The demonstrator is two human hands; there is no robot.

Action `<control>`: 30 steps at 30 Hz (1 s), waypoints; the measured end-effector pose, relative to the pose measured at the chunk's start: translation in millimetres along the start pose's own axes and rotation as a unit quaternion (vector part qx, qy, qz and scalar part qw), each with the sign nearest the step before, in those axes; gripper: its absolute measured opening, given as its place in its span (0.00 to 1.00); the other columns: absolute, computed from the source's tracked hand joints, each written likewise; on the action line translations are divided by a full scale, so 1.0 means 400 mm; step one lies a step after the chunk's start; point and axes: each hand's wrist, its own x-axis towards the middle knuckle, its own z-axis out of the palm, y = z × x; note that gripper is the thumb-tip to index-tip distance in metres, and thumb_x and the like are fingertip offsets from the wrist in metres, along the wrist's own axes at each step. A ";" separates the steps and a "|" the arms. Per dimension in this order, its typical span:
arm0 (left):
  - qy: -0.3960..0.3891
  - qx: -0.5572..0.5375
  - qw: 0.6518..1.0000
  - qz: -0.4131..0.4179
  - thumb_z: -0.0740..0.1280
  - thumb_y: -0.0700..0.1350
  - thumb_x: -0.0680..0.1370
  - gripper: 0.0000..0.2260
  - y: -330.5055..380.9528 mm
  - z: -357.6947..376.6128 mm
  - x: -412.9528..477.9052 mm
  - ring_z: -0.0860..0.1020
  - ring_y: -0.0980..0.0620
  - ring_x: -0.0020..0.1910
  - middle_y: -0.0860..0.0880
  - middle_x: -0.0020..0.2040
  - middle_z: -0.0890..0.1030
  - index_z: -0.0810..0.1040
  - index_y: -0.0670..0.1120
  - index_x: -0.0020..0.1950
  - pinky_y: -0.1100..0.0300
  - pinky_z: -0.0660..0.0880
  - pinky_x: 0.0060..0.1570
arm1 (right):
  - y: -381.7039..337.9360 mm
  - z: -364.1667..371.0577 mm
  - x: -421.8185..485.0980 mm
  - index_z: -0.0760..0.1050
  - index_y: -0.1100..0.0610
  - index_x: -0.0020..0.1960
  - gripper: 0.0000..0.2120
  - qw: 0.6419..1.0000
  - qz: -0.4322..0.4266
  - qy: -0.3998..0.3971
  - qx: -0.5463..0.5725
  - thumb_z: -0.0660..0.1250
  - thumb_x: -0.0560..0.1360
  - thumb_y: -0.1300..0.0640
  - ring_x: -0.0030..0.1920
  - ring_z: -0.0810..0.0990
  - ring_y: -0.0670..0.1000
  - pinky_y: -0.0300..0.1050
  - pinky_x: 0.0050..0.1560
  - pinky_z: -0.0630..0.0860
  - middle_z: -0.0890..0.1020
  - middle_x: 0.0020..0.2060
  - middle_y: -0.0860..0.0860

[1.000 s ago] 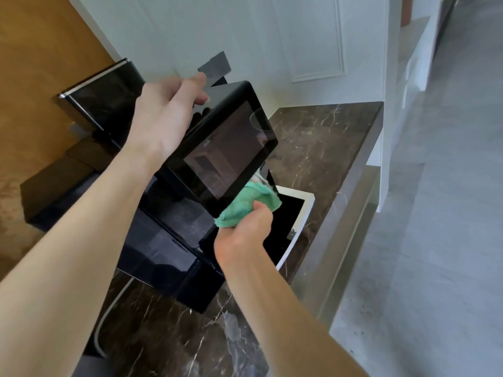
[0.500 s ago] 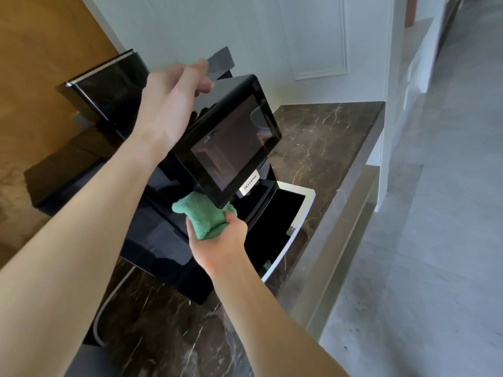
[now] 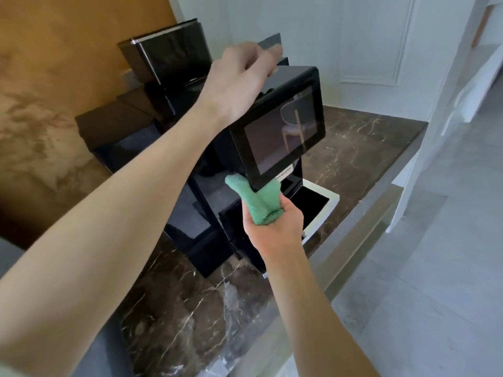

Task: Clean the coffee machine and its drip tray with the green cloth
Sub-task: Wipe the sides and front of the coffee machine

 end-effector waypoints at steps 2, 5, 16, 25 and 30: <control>0.010 -0.005 1.000 -0.001 0.60 0.60 0.83 0.21 -0.005 0.003 0.002 0.80 0.55 0.53 0.45 0.55 0.85 0.83 0.44 0.54 0.73 0.68 0.46 | -0.022 -0.036 -0.012 0.79 0.60 0.67 0.18 1.000 -0.007 0.005 -0.013 0.62 0.79 0.63 0.62 0.83 0.59 0.55 0.59 0.81 0.84 0.62 0.57; 0.038 -0.026 0.999 0.019 0.62 0.57 0.82 0.20 -0.007 0.004 -0.001 0.75 0.58 0.39 0.45 0.43 0.82 0.84 0.42 0.50 0.71 0.68 0.40 | -0.034 -0.080 -0.018 0.78 0.60 0.68 0.19 1.000 0.003 0.013 -0.025 0.61 0.78 0.64 0.59 0.84 0.62 0.57 0.53 0.84 0.84 0.61 0.59; -0.013 0.077 0.995 0.068 0.65 0.54 0.80 0.12 0.000 -0.003 -0.019 0.81 0.60 0.49 0.56 0.45 0.84 0.84 0.49 0.48 0.55 0.78 0.56 | -0.027 -0.023 -0.024 0.77 0.62 0.69 0.24 0.999 -0.026 -0.003 -0.046 0.61 0.74 0.67 0.62 0.83 0.63 0.56 0.58 0.82 0.83 0.62 0.61; 0.074 0.153 0.979 0.115 0.62 0.51 0.84 0.12 -0.097 -0.152 -0.110 0.78 0.59 0.58 0.57 0.55 0.83 0.84 0.49 0.57 0.62 0.72 0.61 | 0.064 -0.143 0.034 0.76 0.51 0.64 0.14 0.919 -0.246 0.201 -0.233 0.58 0.83 0.59 0.54 0.81 0.49 0.45 0.52 0.76 0.82 0.57 0.49; 0.049 0.325 0.941 0.086 0.61 0.52 0.84 0.13 -0.211 -0.230 -0.154 0.75 0.46 0.63 0.49 0.60 0.83 0.81 0.49 0.62 0.50 0.71 0.61 | 0.208 -0.047 0.166 0.73 0.49 0.61 0.08 0.849 -0.346 0.129 -0.377 0.58 0.85 0.52 0.66 0.75 0.53 0.47 0.66 0.72 0.77 0.66 0.49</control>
